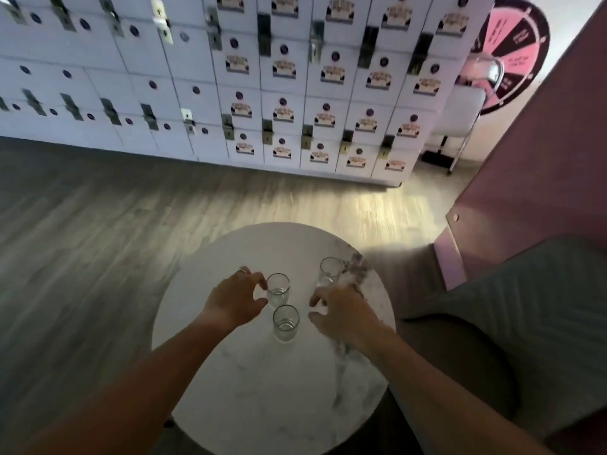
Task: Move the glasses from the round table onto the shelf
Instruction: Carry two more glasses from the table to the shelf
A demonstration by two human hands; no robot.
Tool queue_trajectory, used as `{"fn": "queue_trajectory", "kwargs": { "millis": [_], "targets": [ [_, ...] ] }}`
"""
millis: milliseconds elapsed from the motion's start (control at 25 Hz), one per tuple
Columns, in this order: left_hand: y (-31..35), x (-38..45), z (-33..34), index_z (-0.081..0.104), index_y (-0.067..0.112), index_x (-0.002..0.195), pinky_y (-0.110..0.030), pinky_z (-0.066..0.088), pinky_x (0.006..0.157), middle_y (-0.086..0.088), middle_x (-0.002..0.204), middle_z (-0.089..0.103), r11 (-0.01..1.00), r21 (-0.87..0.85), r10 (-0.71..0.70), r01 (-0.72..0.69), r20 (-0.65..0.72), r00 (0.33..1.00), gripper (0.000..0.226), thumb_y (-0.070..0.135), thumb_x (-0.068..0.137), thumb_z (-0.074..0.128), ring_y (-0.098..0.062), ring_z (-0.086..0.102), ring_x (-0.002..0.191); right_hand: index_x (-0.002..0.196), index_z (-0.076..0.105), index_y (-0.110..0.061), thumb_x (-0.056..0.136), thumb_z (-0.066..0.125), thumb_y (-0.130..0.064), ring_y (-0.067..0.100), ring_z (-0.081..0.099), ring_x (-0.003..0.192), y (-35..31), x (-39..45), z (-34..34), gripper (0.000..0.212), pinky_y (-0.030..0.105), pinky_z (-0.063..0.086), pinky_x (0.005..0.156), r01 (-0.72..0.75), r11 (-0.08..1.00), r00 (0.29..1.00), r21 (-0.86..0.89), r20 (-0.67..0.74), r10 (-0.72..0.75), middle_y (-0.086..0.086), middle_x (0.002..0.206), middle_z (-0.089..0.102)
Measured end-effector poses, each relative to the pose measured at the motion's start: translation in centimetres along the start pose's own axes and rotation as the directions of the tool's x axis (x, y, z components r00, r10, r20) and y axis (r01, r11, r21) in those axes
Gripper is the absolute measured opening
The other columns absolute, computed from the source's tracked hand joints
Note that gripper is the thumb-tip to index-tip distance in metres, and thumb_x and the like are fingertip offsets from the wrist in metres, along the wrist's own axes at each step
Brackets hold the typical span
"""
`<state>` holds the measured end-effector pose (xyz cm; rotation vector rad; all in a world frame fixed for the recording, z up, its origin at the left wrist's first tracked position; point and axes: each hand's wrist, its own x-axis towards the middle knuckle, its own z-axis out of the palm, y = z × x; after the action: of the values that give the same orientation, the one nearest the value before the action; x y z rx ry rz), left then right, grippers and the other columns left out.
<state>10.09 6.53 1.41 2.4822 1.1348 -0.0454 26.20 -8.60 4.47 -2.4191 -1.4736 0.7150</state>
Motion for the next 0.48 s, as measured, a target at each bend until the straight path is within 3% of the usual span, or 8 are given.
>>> {"fn": "queue_trajectory", "kwargs": {
  "millis": [280, 480],
  "targets": [
    [-3.9, 5.3, 6.1, 0.063, 0.034, 0.120, -0.037, 0.050, 0.093, 0.001, 0.133, 0.053, 0.996, -0.032, 0.084, -0.080, 0.114, 0.990, 0.036, 0.027, 0.085, 0.071, -0.022, 0.061, 0.115, 0.114, 0.066, -0.031, 0.083, 0.062, -0.044, 0.023, 0.054, 0.108, 0.7, 5.0, 8.6, 0.034, 0.037, 0.050, 0.088, -0.038, 0.999, 0.991, 0.009, 0.127, 0.037, 0.001, 0.117, 0.053],
    [-3.8, 7.1, 8.2, 0.072, 0.023, 0.099, -0.035, 0.051, 0.083, 0.001, 0.125, 0.060, 0.984, -0.108, 0.151, -0.145, 0.053, 0.987, 0.014, 0.030, 0.087, 0.070, -0.025, 0.065, 0.104, 0.097, 0.074, -0.032, 0.086, 0.063, -0.043, 0.018, 0.053, 0.099, 1.4, 5.9, 11.1, 0.019, 0.028, 0.043, 0.072, 0.027, 1.000, 0.998, 0.014, 0.055, -0.028, -0.003, 0.108, 0.055]
  ]
}}
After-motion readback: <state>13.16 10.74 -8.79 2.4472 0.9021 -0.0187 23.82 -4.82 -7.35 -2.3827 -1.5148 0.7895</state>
